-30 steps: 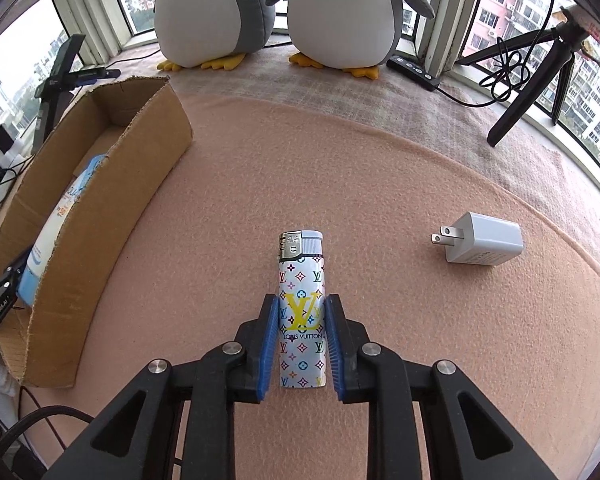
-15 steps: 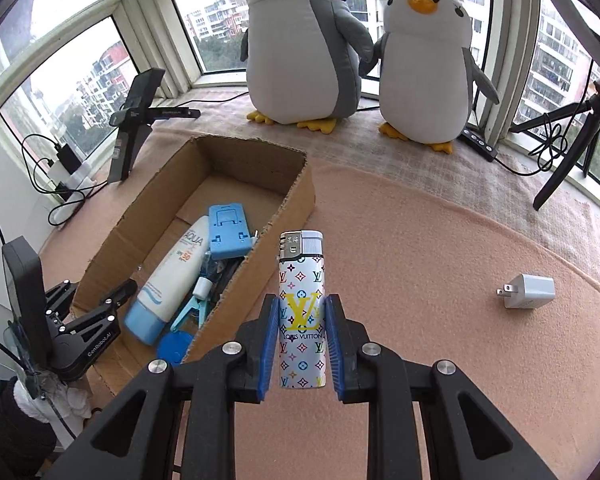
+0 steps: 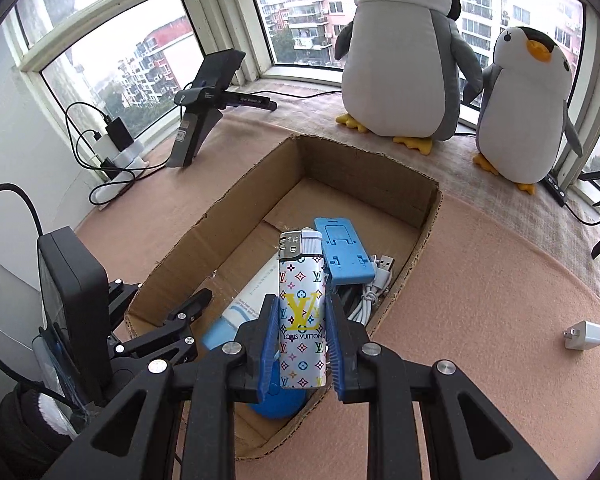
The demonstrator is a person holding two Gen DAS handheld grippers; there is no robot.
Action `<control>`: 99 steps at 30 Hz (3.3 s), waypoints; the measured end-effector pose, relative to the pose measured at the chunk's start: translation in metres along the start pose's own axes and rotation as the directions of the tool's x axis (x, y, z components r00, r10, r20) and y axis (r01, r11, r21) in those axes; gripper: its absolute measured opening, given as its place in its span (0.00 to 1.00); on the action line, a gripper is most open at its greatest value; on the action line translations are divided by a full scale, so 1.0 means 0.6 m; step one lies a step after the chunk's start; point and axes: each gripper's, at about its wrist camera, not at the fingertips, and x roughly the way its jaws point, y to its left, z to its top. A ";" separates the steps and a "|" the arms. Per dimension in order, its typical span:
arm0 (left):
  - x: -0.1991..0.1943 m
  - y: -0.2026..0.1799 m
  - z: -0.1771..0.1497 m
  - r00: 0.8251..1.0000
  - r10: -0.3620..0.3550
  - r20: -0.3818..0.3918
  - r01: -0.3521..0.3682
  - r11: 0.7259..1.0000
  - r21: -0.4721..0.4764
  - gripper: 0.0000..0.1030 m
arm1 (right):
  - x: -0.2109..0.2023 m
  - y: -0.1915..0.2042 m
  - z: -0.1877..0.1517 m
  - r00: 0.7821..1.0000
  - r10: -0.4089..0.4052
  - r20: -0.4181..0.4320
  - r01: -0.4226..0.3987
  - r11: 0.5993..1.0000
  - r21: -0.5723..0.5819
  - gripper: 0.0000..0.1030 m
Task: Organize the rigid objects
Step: 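Carry the patterned lighter into the box and release it, then move the right gripper to the white charger plug and grasp it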
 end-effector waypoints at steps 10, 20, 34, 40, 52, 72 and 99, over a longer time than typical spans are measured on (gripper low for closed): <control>0.000 0.000 0.000 1.000 0.000 0.000 0.000 1.000 0.000 0.31 | 0.018 0.006 0.005 1.000 0.000 -0.018 0.000 1.000 -0.007 0.20; 0.000 -0.001 -0.001 1.000 0.000 0.001 0.000 1.000 0.000 0.31 | 0.016 0.006 0.012 1.000 -0.007 -0.003 0.007 1.000 -0.008 0.27; 0.000 -0.001 -0.001 1.000 0.000 0.001 0.000 1.000 0.000 0.31 | 0.001 -0.008 0.011 0.998 -0.053 0.029 0.052 0.999 0.011 0.62; 0.000 -0.001 -0.002 1.000 0.001 0.001 -0.001 1.000 0.000 0.31 | -0.012 -0.030 0.003 0.997 -0.069 0.039 0.068 0.997 0.047 0.66; 0.000 -0.002 -0.002 1.000 0.001 0.001 -0.001 1.000 0.001 0.31 | -0.040 -0.112 -0.034 0.992 -0.120 0.038 0.111 0.977 0.181 0.67; 0.000 -0.002 -0.002 1.000 0.001 0.002 -0.001 1.000 0.000 0.31 | -0.095 -0.363 -0.124 0.978 -0.210 -0.006 0.172 0.784 0.596 0.67; 0.000 -0.003 -0.001 1.000 0.003 0.003 -0.003 1.000 0.001 0.31 | -0.024 -0.530 -0.121 0.980 -0.175 -0.100 0.176 0.501 0.847 0.67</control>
